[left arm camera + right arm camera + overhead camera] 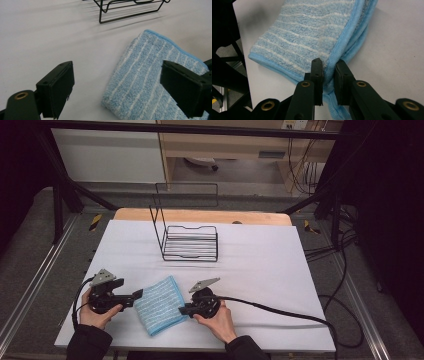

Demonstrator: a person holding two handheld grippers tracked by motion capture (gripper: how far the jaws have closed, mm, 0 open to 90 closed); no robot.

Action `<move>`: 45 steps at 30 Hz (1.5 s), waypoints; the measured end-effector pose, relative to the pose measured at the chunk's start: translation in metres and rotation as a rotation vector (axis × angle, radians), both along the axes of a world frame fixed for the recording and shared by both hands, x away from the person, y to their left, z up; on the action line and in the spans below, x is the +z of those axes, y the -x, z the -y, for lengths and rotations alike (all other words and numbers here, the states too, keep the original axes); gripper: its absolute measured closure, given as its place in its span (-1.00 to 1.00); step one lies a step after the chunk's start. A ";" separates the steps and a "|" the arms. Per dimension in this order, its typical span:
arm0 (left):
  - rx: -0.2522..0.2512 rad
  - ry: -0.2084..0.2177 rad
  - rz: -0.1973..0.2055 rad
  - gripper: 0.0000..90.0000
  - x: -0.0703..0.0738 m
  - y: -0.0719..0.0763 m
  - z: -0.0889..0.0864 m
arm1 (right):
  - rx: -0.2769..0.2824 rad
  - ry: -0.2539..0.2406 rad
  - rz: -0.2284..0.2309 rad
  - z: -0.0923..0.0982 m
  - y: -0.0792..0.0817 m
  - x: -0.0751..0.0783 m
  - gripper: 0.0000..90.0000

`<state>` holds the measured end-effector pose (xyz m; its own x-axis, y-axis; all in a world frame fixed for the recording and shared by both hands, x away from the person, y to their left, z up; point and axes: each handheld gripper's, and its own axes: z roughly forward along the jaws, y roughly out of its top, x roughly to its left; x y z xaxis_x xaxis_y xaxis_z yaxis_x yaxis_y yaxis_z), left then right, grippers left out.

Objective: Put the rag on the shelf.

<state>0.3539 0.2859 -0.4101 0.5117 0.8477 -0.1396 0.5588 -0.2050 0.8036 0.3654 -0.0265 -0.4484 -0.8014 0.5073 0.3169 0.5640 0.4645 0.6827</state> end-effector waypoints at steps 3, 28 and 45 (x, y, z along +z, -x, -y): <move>0.000 0.000 -0.001 -0.73 0.000 0.000 0.000 | -0.001 0.022 0.004 0.001 0.000 0.001 0.65; 0.005 -0.008 0.005 -0.73 0.000 0.001 0.000 | -0.008 0.031 -0.036 0.008 0.004 0.015 0.81; -0.002 -0.016 0.003 -0.73 -0.001 0.001 0.003 | -0.167 0.075 -0.005 0.084 0.012 0.020 0.81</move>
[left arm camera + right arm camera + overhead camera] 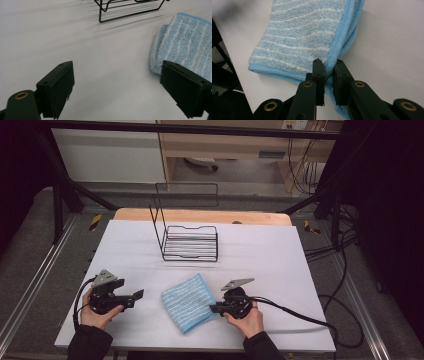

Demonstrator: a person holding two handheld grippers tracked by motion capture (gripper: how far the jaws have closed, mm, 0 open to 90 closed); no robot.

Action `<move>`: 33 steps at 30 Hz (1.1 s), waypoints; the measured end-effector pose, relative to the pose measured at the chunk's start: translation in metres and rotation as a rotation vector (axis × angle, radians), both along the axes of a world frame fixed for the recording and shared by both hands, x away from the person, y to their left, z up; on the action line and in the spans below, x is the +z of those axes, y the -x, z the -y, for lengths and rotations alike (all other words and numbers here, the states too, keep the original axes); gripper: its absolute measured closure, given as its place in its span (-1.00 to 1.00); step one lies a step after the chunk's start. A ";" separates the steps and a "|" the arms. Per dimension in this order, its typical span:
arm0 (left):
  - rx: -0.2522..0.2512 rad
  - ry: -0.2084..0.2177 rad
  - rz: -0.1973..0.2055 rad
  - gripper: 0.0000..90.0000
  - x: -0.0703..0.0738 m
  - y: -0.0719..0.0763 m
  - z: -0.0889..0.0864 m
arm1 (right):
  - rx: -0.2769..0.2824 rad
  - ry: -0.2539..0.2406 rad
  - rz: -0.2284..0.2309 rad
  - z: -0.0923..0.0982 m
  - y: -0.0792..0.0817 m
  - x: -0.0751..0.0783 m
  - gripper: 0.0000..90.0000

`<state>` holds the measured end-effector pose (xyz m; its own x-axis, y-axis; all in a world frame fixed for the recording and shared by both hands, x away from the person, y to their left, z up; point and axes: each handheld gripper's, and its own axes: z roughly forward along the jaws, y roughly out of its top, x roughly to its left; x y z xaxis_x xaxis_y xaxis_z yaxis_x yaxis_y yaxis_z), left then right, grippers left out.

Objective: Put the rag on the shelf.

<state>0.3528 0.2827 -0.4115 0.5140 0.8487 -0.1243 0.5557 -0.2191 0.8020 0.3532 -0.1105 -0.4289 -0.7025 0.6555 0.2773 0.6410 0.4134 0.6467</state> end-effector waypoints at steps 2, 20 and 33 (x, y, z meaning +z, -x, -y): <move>-0.002 0.000 0.001 -0.73 0.000 0.000 0.000 | -0.017 0.010 0.001 0.012 0.003 0.002 0.81; -0.050 0.007 -0.019 -0.68 -0.002 0.001 0.016 | -0.021 -0.082 0.114 0.032 -0.009 0.008 -0.02; -0.101 0.038 -0.125 0.13 -0.017 -0.017 0.092 | -0.032 -0.051 0.116 -0.006 -0.087 -0.008 0.13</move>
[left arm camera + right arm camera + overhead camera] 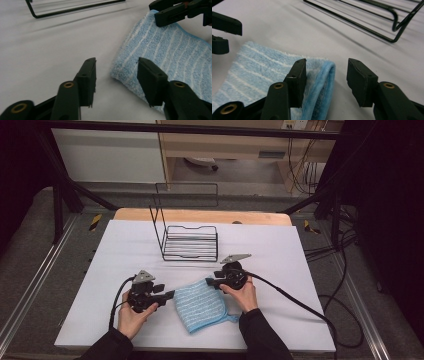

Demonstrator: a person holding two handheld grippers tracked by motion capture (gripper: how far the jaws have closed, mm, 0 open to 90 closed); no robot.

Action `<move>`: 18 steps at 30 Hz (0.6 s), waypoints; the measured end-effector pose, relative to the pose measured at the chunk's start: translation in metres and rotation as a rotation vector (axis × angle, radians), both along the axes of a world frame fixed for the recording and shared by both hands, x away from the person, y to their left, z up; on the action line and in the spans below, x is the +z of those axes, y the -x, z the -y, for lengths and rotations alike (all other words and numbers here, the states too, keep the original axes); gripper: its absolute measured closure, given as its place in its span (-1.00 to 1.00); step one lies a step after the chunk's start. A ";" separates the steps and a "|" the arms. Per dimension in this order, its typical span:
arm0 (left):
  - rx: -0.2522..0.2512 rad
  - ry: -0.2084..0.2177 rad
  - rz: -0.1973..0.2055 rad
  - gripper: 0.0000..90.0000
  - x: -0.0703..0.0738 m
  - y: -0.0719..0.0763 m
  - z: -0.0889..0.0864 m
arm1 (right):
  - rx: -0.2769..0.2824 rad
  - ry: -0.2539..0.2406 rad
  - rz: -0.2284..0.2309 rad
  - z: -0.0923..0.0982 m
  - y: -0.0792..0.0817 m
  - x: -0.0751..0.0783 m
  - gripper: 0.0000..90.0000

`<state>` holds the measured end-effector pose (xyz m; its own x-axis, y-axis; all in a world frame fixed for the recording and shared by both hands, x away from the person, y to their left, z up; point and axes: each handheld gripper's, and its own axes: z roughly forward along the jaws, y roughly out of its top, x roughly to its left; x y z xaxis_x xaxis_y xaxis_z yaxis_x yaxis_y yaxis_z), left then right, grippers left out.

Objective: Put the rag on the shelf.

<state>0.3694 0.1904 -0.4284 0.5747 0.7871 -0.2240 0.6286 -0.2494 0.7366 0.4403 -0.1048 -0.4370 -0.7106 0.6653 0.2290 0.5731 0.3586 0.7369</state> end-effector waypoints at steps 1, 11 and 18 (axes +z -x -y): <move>-0.001 -0.007 -0.015 0.18 -0.003 -0.002 0.003 | 0.001 0.002 -0.011 -0.002 -0.002 -0.003 0.16; 0.000 -0.037 -0.095 0.47 -0.017 -0.007 0.015 | 0.041 0.031 -0.035 -0.005 -0.003 -0.016 0.39; -0.009 -0.033 -0.129 0.81 -0.016 -0.009 0.018 | 0.045 -0.007 -0.068 -0.007 0.000 -0.018 0.75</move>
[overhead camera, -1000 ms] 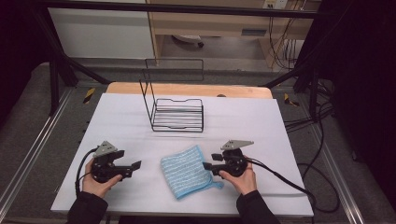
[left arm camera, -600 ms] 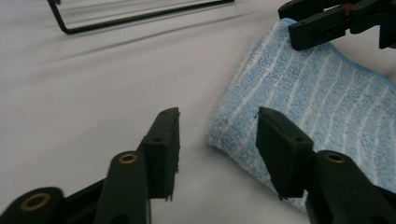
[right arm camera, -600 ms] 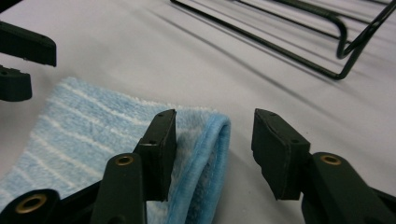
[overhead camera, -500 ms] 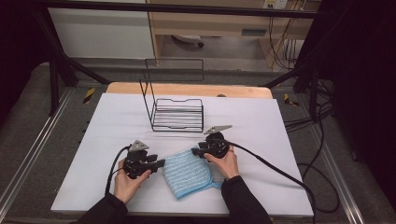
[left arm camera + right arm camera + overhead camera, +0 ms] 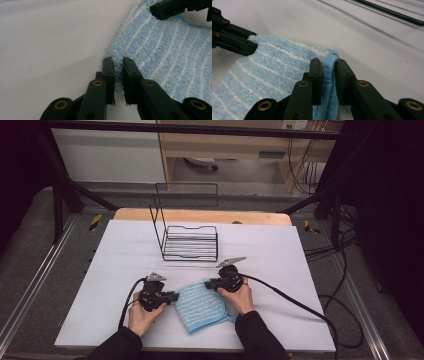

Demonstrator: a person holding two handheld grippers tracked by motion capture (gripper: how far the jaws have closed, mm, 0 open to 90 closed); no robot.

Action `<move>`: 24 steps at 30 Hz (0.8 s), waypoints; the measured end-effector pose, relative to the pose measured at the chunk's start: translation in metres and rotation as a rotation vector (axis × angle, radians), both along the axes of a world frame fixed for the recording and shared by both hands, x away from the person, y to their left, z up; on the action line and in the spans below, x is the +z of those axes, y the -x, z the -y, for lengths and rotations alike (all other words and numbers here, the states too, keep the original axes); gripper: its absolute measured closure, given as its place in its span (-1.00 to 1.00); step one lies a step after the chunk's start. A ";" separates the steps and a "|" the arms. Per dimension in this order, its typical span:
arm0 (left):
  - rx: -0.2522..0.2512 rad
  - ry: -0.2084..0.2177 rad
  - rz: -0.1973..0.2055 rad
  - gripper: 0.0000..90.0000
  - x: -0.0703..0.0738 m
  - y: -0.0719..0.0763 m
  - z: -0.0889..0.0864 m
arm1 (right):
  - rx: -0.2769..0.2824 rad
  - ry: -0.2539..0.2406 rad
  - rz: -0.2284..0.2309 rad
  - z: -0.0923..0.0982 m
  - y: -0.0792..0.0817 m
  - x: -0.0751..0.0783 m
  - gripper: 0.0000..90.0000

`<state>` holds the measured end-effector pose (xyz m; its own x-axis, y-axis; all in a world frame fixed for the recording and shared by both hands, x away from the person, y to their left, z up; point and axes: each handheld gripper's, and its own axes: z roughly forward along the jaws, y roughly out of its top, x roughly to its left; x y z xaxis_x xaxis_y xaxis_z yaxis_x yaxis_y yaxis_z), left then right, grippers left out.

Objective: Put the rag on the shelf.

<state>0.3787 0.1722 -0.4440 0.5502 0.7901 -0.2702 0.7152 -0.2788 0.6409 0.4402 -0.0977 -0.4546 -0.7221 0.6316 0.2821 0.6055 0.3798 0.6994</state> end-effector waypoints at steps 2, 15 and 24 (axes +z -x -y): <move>-0.011 -0.009 -0.002 0.84 0.002 -0.002 0.001 | -0.010 0.001 0.010 0.000 0.002 0.002 0.79; -0.047 -0.047 0.078 0.85 0.010 -0.036 0.023 | -0.229 -0.016 0.030 0.017 0.025 0.012 0.80; -0.052 -0.023 0.099 0.73 0.006 -0.046 0.031 | -0.278 0.026 0.067 0.026 0.028 0.009 0.72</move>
